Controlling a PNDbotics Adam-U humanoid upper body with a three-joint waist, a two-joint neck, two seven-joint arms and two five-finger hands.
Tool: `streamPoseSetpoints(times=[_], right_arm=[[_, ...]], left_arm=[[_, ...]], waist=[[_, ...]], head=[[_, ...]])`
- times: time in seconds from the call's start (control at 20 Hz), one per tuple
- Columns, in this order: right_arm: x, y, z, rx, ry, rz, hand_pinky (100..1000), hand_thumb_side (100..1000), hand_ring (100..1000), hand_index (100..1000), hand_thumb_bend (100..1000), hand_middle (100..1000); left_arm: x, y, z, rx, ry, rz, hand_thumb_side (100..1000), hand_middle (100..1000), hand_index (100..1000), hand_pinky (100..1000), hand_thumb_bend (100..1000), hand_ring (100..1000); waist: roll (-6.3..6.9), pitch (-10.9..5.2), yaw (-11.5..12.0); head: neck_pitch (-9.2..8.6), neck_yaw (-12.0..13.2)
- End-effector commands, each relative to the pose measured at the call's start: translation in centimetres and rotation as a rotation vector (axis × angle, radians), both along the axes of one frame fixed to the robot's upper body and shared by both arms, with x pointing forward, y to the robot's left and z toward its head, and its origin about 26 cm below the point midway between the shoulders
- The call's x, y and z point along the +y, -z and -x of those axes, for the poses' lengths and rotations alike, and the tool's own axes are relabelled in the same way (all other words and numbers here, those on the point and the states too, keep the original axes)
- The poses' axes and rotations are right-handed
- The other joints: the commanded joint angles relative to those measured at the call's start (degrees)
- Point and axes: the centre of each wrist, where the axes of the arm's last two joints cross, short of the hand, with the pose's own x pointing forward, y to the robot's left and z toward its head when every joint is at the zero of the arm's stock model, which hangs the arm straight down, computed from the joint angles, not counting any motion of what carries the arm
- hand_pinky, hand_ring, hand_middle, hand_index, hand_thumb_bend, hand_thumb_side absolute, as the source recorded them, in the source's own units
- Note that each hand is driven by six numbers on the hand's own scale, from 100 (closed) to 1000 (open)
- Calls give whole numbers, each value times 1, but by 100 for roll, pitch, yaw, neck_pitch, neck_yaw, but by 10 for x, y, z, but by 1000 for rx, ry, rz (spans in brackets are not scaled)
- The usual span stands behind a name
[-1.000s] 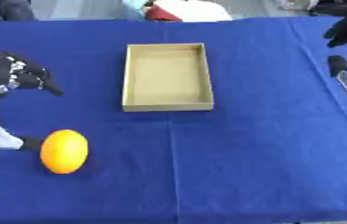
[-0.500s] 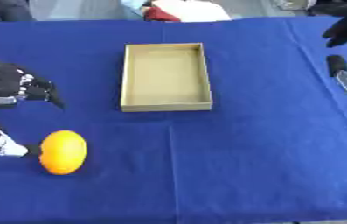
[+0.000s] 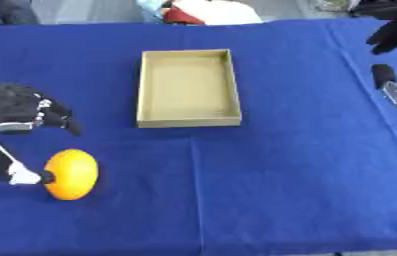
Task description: Pick up objects on the table and place them in the box.
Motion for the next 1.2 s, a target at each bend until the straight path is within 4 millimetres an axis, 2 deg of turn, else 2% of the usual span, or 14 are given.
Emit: streamPoseSetpoints(times=[0.05,0.25,0.45,0.6,0.65,0.7,0.75,0.85,0.9,1.0,1.1,1.2], right_arm=[[-3,-9,1,-17,3,25,657,238,650,944,100,675],[-3,-9,0,-17,1,27,657,239,650,944,100,675],[-3,-9,0,-15,1,26,657,237,649,944,100,674],[-3,-9,0,-16,1,25,657,243,649,944,100,674],[-3,-9,0,-16,1,25,657,246,649,944,100,674],[-3,-9,0,-16,1,24,657,239,649,944,100,674],[-3,-9,0,-16,2,24,657,239,649,944,100,674],[-3,-9,0,-15,3,22,657,239,649,944,100,674],[-3,-9,1,-15,3,21,657,239,649,944,100,674],[-3,-8,1,-15,4,19,657,239,649,944,100,674],[-3,-8,1,-15,5,17,657,239,649,944,100,674],[-3,-8,0,-14,4,16,657,239,649,944,100,674]], left_arm=[[5,-12,1,82,118,-263,525,701,838,731,468,723],[6,-8,0,99,116,-309,526,700,837,730,472,723],[9,-1,-2,111,108,-326,483,689,828,717,434,712],[10,4,-4,112,103,-315,377,669,818,696,360,690],[11,6,-5,112,103,-306,337,653,805,681,304,675],[11,9,-6,114,106,-291,261,630,791,658,256,651],[11,11,-6,115,110,-275,245,588,748,613,169,605],[12,14,-7,117,121,-225,239,532,685,567,100,553],[12,16,-7,118,126,-200,242,460,602,515,100,486],[12,19,-6,116,143,-135,245,365,509,472,100,411],[11,19,-5,105,163,-65,244,288,442,452,100,357],[9,13,-4,79,185,-4,244,261,419,453,100,340]], waist=[[21,-102,-6],[37,-106,-15],[44,-104,-20],[41,-101,-21],[40,-101,-22],[36,-101,-22],[34,-100,-22],[26,-98,-19],[22,-97,-18],[13,-95,-14],[3,-93,-12],[-6,-94,-12]], head=[[-2,3],[0,7],[1,-3],[-2,-8],[-3,-10],[-7,-13],[-10,-15],[-10,-18],[-10,-21],[-12,-29],[-14,-37],[-14,-42]])
